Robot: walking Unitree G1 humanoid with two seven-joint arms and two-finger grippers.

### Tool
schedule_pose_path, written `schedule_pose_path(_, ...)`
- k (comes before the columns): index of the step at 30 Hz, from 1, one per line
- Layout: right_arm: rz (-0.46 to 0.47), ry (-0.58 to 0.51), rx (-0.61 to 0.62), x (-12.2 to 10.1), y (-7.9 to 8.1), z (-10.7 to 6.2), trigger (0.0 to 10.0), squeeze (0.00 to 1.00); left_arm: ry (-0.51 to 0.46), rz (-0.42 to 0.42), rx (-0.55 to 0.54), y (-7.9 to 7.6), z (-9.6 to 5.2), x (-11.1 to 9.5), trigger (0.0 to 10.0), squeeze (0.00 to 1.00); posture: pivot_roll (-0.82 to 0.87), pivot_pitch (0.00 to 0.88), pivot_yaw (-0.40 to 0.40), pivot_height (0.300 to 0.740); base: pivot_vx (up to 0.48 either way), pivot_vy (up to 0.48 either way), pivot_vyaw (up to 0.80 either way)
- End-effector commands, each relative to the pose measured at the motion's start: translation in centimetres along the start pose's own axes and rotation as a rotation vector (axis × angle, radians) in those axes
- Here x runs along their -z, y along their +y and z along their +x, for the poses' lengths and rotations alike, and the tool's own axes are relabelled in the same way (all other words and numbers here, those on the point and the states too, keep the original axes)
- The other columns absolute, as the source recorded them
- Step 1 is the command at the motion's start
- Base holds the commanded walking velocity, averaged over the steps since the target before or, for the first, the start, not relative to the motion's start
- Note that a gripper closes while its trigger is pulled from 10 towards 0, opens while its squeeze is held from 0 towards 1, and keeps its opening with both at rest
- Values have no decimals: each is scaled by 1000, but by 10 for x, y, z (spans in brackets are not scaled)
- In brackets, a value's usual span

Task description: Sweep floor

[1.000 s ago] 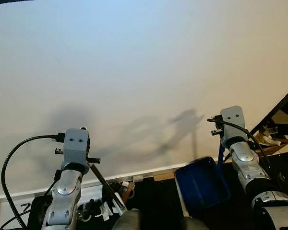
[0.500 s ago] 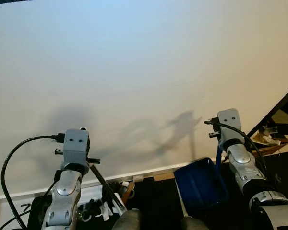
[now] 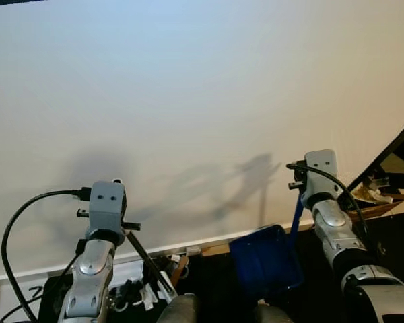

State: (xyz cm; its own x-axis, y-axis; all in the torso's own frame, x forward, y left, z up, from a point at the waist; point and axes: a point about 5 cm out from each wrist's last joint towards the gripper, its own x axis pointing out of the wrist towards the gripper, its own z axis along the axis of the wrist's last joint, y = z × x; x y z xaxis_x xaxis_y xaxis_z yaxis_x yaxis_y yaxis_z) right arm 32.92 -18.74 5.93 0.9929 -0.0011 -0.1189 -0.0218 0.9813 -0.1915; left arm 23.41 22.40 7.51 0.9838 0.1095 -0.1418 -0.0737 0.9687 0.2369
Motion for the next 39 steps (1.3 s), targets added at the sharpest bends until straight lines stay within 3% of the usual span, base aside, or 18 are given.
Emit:
schedule_pose_path(1,-11,-56,-7,-10,5,3,10000,0,-2,5,4,1,-2,-1,10000,0,216,76,9,740,0,0,0)
schedule_pose_path(6,-43,-66,-21,-11,8,3,10000,0,-1,6,1,1,-3,-1,10000,0,216,77,9,740,0,0,0)
schedule_pose_path(13,-83,-81,41,-9,-4,1,10000,0,-5,12,-18,9,-1,-2,10000,0,215,84,14,740,0,0,0)
schedule_pose_path(17,-83,-61,57,-5,-3,-1,10000,0,-6,13,-20,10,0,-3,10000,0,215,84,15,740,0,0,0)
schedule_pose_path(20,-59,-56,53,-3,14,-1,10000,0,-11,15,-20,10,1,-4,10000,0,224,82,14,740,0,0,0)
schedule_pose_path(27,-29,-88,9,-12,33,3,10000,0,-12,13,-23,10,0,-4,10000,0,234,82,10,740,0,0,0)
schedule_pose_path(32,-9,-155,2,-28,38,8,10000,0,-11,12,-25,9,-1,-3,10000,0,237,82,5,740,0,0,0)
schedule_pose_path(39,0,-173,-9,-31,41,9,10000,0,-10,10,-25,9,-2,-3,10000,0,237,83,5,740,0,0,0)
